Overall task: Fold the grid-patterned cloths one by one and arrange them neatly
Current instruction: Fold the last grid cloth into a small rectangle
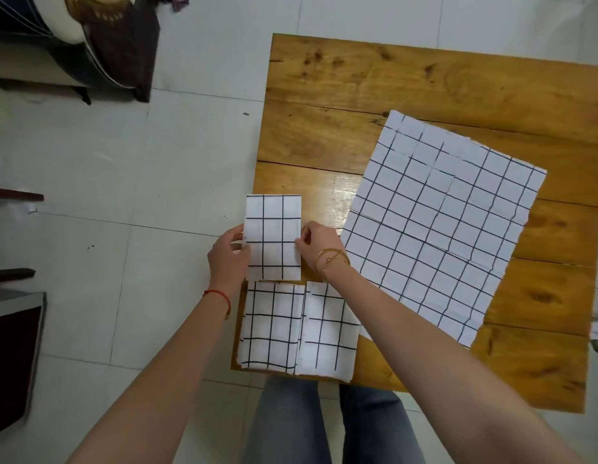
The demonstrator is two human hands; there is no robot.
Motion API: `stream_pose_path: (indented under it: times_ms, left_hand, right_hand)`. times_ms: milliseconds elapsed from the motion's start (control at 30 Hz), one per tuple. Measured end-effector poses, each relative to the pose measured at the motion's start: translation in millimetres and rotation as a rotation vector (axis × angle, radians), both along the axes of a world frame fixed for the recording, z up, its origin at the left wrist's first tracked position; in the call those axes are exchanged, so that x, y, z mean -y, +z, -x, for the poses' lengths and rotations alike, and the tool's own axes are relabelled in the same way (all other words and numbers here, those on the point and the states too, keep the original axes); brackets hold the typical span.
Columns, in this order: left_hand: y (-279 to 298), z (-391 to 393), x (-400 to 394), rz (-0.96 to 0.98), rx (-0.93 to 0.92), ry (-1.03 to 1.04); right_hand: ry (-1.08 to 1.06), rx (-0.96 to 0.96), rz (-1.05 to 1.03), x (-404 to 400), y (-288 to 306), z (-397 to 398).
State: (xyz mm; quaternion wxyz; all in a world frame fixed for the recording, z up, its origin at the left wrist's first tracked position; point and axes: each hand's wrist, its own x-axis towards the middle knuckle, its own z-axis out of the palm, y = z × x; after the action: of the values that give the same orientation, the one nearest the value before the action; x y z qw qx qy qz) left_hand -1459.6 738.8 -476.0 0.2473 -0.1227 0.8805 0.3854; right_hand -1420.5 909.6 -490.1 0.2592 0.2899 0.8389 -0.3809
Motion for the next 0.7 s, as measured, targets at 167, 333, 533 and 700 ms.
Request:
stream_pose_path:
  times_ms: [167,333,533,700]
  left_hand:
    - [-8.1,-0.2,4.8,0.011,-0.009,-0.046]
    - [-6.5,-5.6,2.4,0.08,-0.149,-0.171]
    - [7.1,-32.6,-31.0,0.081,-0.376,-0.539]
    - [14.7,-64.7,-83.9,0.05,-0.421,-0.81]
  right_hand:
    - [0.124,-0.003,-0.085,-0.7,-0.8,-5.1]
    - [0.054,-0.07,-0.137,-21.0,3.3,-20.7]
    - [-0.138,-0.145,-0.264,-77.4,10.9,-83.7]
    - [-0.199,-0.159,-0.293,-116.1,13.9,-145.1]
